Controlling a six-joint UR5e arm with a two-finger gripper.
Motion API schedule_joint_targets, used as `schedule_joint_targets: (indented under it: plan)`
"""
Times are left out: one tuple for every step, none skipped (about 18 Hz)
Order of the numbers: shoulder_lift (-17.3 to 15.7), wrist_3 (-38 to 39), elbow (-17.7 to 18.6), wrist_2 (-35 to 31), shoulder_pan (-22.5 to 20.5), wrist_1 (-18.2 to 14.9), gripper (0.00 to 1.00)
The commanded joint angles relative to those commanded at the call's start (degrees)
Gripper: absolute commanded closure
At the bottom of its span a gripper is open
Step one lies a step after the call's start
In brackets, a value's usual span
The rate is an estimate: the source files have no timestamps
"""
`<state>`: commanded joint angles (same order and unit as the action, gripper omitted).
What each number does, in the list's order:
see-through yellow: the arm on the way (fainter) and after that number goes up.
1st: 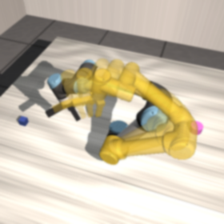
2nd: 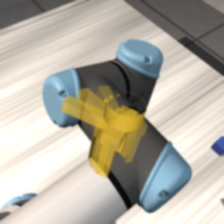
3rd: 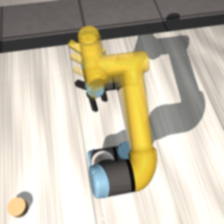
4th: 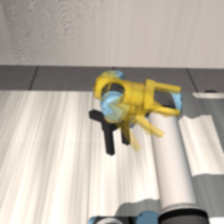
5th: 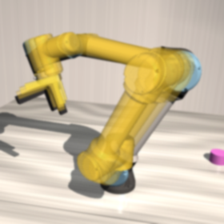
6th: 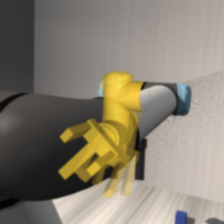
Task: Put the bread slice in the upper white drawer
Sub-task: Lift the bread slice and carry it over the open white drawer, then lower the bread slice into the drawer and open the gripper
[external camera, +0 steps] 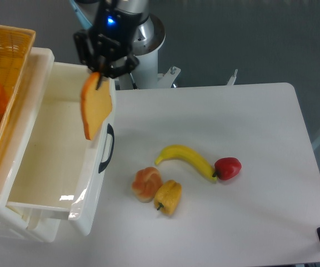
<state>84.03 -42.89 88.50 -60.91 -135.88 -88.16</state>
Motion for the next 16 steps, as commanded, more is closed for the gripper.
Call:
schedule_joint_targets:
  plan:
    - [-0.1,0.0,0.1,0.0,0.2,-0.1,1.00]
    - [-0.2,0.1,0.2,0.1,0.3,-0.1,1.00]
    - [-0.3,0.1,0.3,0.1,0.4,-0.1,1.00]
    - [-0.3,0.2,0.3,0.1,0.8,-0.1,1.00]
    - [-0.3,0.4,0.4,0.1,1.1,-0.1,1.00]
    - [-0.3,0.5,0.5,0.1,1.4,-0.1,1.00]
    - [-0.3,0.5,0.6,0.1,1.6,-0.1,1.00]
    - [-0.2,0.5,0.7,0.1,1.7,0.0,1.00]
    - [-0.1,0.5,0.7,0.0,1.8,0.1,1.00]
    - [-0.1,0.5,0.7,0.0,1.8,0.1,1.00]
    - [0.1,0.5,0.7,0.0,1.8,0.1,1.00]
    - [0.3,0.5,0.7,0.0,1.8,0.1,0.99]
    - [0.5,0.5,0.9,-0.1,2.0,0.2,0.95]
    - [0.6,0.5,1.2,-0.2,2.1,0.4,0.94]
    - [0.9,0.5,1.4,-0.2,2.1,0.4,0.90]
    - [1.3,0.4,1.7,-0.3,2.1,0.6,0.79]
